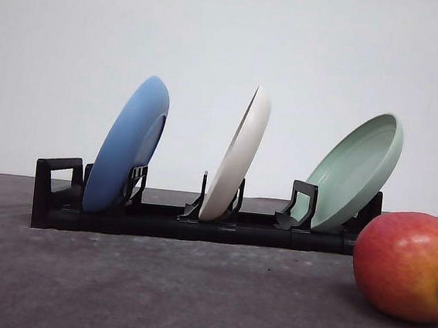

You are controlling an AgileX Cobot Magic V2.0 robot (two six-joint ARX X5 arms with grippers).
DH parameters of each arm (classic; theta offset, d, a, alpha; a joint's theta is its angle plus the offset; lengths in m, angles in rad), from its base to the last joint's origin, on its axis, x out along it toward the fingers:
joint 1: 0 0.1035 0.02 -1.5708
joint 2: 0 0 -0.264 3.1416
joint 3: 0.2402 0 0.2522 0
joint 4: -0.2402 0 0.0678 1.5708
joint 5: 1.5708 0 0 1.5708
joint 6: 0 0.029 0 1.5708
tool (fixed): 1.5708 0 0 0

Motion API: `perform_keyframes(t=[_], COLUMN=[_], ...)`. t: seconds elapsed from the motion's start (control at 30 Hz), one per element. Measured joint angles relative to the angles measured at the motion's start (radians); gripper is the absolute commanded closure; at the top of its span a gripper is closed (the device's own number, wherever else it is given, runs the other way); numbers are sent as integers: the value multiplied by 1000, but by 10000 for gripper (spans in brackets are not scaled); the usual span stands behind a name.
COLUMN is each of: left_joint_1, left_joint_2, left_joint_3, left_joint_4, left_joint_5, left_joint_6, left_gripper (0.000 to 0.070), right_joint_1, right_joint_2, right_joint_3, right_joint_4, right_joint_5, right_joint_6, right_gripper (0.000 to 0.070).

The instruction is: Place pomegranate in white plate

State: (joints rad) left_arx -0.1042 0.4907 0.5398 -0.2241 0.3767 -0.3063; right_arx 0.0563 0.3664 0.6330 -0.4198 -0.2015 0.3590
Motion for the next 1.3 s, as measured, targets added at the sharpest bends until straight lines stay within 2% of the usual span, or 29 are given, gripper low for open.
perform_keyframes(t=[0.13,0.27,0.43,0.53,0.7,0.77,0.8,0.87,0.93,1.0,1.03,1.07,1.13,1.3], left_joint_1=[-43,-76,-123,-141,-143,-143,-143,-143,-143,-143,-143,-143,-144,-163], left_joint_2=[141,270,347,348,348,348,348,349,353,362,367,371,383,424], left_joint_3=[137,262,343,346,346,346,346,346,347,347,347,347,348,348], left_joint_4=[-25,-103,-154,-147,-146,-146,-146,-147,-147,-147,-147,-147,-147,-145], left_joint_5=[110,274,435,456,457,457,457,457,457,457,457,457,457,445], left_joint_6=[24,49,89,139,216,231,239,252,263,267,270,270,272,256], left_gripper=[699,699,700,700,700,690,655,539,371,185,96,48,31,39], right_joint_1=[0,0,0,0,0,0,0,0,0,0,0,0,0,0], right_joint_2=[127,244,330,354,366,369,369,370,372,376,378,380,381,381], right_joint_3=[159,296,350,350,350,350,350,350,350,350,350,350,350,350], right_joint_4=[-101,-225,-275,-276,-276,-275,-275,-273,-272,-272,-272,-272,-272,-272], right_joint_5=[-154,-266,-420,-484,-493,-494,-494,-494,-495,-495,-495,-495,-495,-495], right_joint_6=[-80,-192,-296,-313,-325,-326,-326,-329,-329,-329,-329,-329,-329,-329], right_gripper=[700,700,700,700,700,676,636,472,278,144,112,108,108,108])
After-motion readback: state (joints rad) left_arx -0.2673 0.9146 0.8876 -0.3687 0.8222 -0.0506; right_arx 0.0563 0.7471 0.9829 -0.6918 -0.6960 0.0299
